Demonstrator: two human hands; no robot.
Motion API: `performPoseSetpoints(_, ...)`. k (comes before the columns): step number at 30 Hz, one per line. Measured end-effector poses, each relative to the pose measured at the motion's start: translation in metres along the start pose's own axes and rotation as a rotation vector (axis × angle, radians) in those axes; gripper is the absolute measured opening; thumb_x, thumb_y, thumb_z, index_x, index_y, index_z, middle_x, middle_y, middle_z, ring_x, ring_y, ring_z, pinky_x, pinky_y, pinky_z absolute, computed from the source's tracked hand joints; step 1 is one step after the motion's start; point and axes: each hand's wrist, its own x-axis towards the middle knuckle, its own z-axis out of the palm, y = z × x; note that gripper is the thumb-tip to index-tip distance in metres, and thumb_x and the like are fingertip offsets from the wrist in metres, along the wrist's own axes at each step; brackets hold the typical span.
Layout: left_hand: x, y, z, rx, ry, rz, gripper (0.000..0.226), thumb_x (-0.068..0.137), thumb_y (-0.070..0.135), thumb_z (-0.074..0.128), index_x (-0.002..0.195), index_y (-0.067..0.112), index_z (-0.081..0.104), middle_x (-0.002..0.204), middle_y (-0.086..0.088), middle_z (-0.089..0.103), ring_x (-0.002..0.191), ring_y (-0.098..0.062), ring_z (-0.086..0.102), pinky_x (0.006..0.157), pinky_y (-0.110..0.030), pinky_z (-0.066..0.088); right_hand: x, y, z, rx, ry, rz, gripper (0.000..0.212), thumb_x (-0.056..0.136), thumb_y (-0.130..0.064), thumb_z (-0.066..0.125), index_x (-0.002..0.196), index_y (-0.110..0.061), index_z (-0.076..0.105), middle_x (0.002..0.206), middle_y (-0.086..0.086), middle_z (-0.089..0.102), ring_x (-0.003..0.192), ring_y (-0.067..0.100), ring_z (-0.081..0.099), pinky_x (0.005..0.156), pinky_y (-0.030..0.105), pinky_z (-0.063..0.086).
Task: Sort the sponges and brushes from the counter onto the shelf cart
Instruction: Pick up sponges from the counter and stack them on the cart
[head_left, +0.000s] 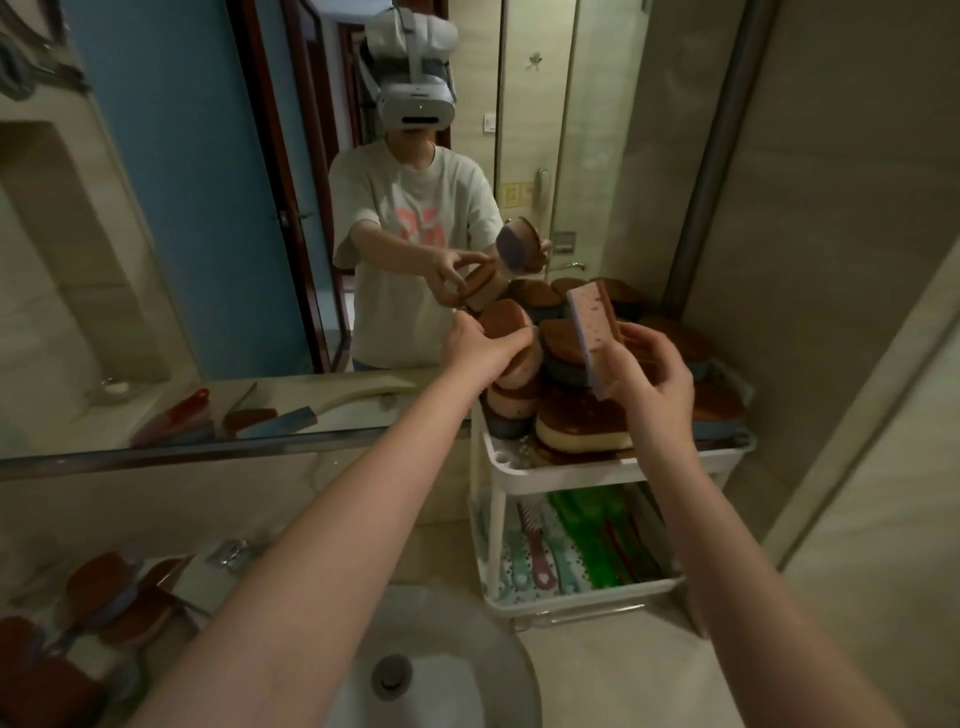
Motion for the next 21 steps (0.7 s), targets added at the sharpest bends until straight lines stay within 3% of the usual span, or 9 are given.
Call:
performPoseSetpoints(6,0.006,0.012,0.019,0.22,0.032,-0.001,0.098,0.072,0.058,0.069,0.144,0.012,0.023,0.151,-0.015,0.023,0.137,-0.031,0.03,0.105,-0.039,0.036,0.013,0.009,-0.014,0.028,-0.013,-0.028,0.031,0.088,-0.039,0.061,0.117,-0.029,0.062,0.117,-0.006,0.06,0.106,0.005,0.058,0.087,0.039,0.056)
performPoseSetpoints(12,0.004,0.009,0.029,0.511,-0.033,0.066,0.082,0.077,0.07,0.053,0.14,0.021,0.034,0.148,-0.014,0.021,0.133,-0.036,0.032,0.105,-0.046,0.037,0.016,0.014,-0.019,0.04,-0.03,-0.056,0.033,0.087,-0.041,0.061,0.117,-0.027,0.062,0.116,-0.003,0.06,0.107,0.009,0.058,0.085,0.037,0.056)
performPoseSetpoints(16,-0.004,0.012,0.028,0.708,-0.022,0.061,0.071,0.086,0.069,0.031,0.141,0.024,0.035,0.154,-0.011,0.014,0.14,-0.038,0.015,0.111,-0.051,0.026,0.015,0.017,-0.021,0.028,-0.058,-0.058,0.031,0.088,-0.039,0.063,0.117,-0.029,0.061,0.117,-0.005,0.058,0.106,0.007,0.057,0.085,0.034,0.056)
performPoseSetpoints(18,-0.011,0.011,0.025,0.656,0.034,0.133,0.064,0.091,0.062,0.029,0.14,0.023,0.036,0.154,-0.007,0.015,0.14,-0.035,0.015,0.112,-0.051,0.024,0.013,0.017,-0.023,0.014,-0.081,-0.067,0.031,0.088,-0.036,0.064,0.117,-0.029,0.06,0.117,-0.007,0.056,0.107,0.005,0.055,0.085,0.033,0.055)
performPoseSetpoints(21,-0.028,0.013,0.025,0.316,0.253,0.406,0.051,0.093,0.053,0.038,0.127,0.016,0.05,0.134,-0.008,0.039,0.127,-0.027,0.036,0.103,-0.035,0.033,0.011,0.015,-0.029,-0.005,-0.13,-0.097,0.03,0.088,-0.028,0.065,0.118,-0.028,0.061,0.118,-0.007,0.055,0.109,0.004,0.054,0.088,0.032,0.053)
